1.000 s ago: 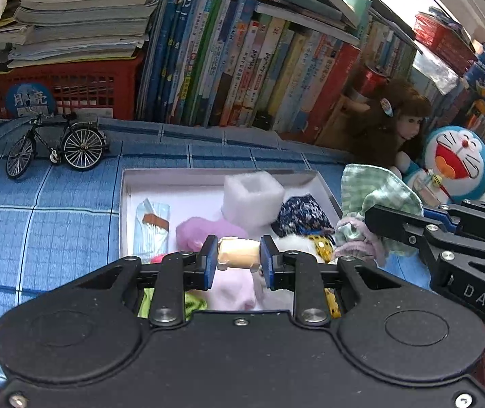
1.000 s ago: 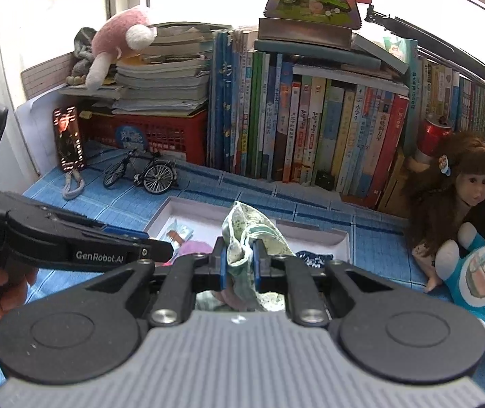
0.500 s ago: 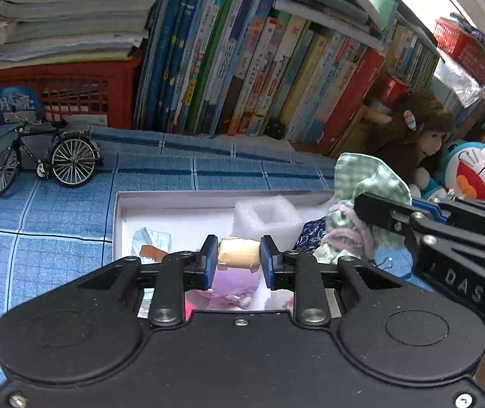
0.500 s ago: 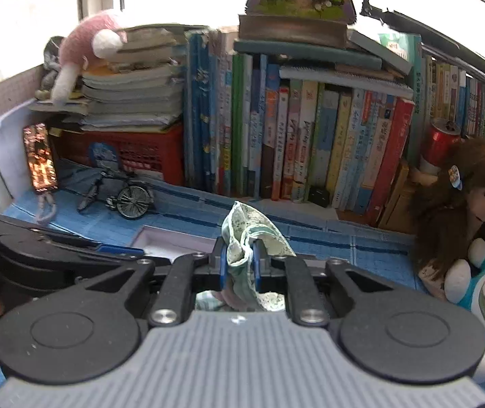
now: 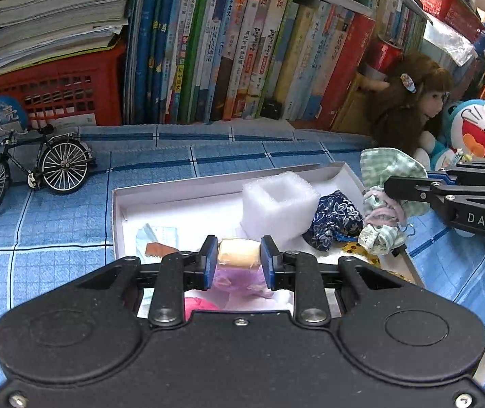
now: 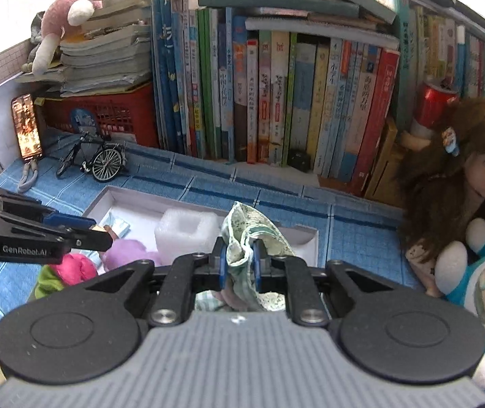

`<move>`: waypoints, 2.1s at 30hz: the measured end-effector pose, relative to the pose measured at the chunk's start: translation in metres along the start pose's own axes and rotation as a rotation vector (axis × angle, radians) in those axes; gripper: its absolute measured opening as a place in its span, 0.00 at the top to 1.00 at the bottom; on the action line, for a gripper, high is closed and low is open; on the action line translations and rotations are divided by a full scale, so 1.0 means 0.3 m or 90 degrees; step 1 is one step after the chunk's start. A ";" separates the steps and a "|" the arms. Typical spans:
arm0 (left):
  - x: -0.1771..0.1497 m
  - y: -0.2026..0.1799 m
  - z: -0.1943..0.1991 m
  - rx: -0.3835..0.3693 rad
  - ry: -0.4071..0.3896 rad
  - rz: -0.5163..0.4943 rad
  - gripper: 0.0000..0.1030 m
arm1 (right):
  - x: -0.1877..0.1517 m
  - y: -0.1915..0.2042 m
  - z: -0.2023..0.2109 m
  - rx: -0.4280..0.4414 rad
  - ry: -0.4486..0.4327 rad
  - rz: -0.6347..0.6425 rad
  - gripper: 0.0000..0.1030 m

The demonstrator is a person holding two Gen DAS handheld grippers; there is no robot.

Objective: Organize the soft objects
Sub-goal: 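Open both tools to drop the cork and cloth into the tray, then grasp the white paper packet with the left tool while the right tool grasps the white tissue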

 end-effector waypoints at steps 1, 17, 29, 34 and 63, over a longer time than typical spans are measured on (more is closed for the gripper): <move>-0.001 -0.002 -0.006 0.004 0.000 -0.003 0.75 | -0.003 -0.007 -0.009 0.007 0.002 -0.001 0.81; -0.014 -0.048 -0.048 0.040 0.019 -0.020 0.40 | -0.022 0.021 -0.071 0.063 0.028 0.006 0.44; -0.056 -0.102 0.152 0.031 0.019 -0.026 0.37 | -0.073 0.061 0.079 0.033 0.055 0.008 0.32; -0.076 -0.161 0.256 -0.013 0.047 -0.022 0.39 | -0.105 0.065 0.184 0.019 0.068 0.001 0.25; -0.242 -0.416 0.046 0.065 0.275 0.075 0.60 | -0.415 -0.178 0.168 0.028 0.141 -0.172 0.26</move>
Point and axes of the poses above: each gripper's, at about its wrist camera, not at the fingertips, and z roughly against the way its jaws point, y to its left, x to its top, the point moved 1 cm from there along -z, roughly the way its jaws point, and after that the axes turned 13 degrees about x, right-handed, at the moved point
